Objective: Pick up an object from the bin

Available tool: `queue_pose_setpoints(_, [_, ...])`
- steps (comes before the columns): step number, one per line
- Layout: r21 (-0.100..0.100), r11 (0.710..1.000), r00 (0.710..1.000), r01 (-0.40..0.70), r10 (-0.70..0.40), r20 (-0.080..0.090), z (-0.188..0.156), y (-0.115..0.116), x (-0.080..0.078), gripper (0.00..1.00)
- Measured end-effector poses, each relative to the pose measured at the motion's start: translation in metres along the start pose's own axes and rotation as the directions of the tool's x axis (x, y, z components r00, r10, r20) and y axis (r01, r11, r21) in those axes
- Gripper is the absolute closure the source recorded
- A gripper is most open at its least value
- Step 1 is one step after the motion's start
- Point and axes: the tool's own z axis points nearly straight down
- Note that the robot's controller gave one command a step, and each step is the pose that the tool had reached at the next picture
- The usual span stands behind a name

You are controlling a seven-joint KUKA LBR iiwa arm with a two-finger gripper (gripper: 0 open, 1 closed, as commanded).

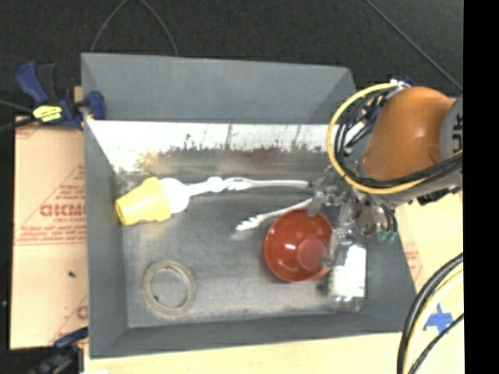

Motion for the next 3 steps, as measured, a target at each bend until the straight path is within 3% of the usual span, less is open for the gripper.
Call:
queue_pose_setpoints(1, [0.002, 0.931, 0.931, 0.365, -0.365, 0.004, 0.105, 0.0, -0.087, 0.0])
queue_pose_setpoints(2, [0.004, 0.931, 0.931, 0.366, -0.366, 0.007, 0.063, -0.013, -0.077, 0.0])
queue_pose_setpoints(3, [-0.001, 0.98, 0.98, 0.201, -0.201, 0.006, 0.081, -0.011, -0.041, 0.0])
